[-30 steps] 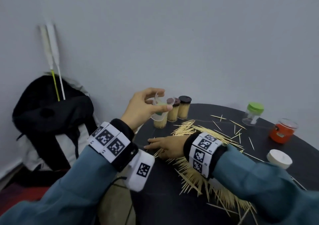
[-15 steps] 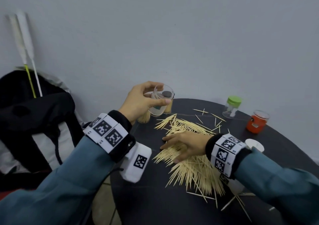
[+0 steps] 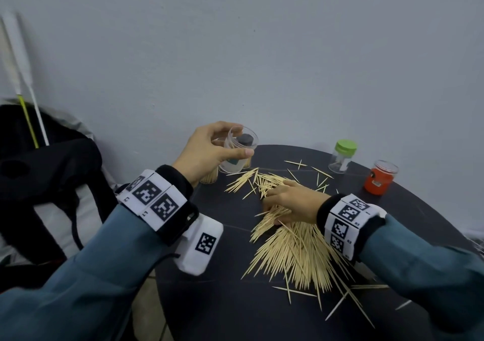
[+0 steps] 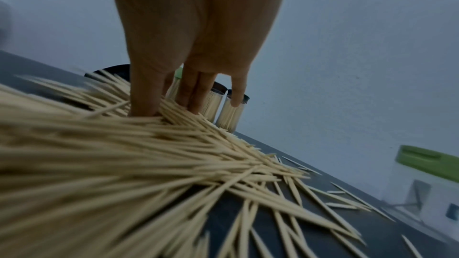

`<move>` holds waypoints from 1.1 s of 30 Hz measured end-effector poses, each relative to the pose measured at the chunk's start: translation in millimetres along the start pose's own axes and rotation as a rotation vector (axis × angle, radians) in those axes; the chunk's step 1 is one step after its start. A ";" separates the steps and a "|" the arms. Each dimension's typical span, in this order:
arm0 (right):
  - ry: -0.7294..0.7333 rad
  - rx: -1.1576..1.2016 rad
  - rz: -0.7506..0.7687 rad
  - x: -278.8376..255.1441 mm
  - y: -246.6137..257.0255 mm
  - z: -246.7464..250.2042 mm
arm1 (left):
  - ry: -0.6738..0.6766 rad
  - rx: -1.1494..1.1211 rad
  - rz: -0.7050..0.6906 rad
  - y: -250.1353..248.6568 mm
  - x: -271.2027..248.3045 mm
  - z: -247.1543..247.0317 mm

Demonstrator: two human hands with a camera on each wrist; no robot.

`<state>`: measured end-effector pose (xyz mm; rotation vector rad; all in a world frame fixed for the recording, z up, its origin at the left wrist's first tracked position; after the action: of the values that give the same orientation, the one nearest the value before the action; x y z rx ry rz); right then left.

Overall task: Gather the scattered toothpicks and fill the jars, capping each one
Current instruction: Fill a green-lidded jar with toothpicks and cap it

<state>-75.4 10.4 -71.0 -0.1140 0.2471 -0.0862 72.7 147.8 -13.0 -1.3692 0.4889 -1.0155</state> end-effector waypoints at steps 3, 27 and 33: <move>-0.035 -0.036 0.029 1.7 -0.3 -2.2 | 0.000 0.008 0.005 1.6 1.2 -1.2; -0.274 1.011 -0.289 -8.4 -4.9 1.1 | 0.001 -0.018 -0.018 -5.1 6.0 -5.1; -0.449 1.030 -0.190 -22.8 -20.6 4.1 | 0.014 -0.004 0.000 -4.6 8.4 -12.6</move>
<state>-97.9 -7.3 -59.1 0.8634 -0.2764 -0.3605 65.5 134.3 -8.9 -1.3669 0.5018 -1.0250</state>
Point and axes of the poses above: each hand's wrist, its own x-axis towards the middle knuckle, its own z-axis out of the back of the hand, y = z × x, the point moved 1 cm from there along x, towards the middle knuckle, and after that the axes turned 2 degrees about y, right-handed, at the moved point
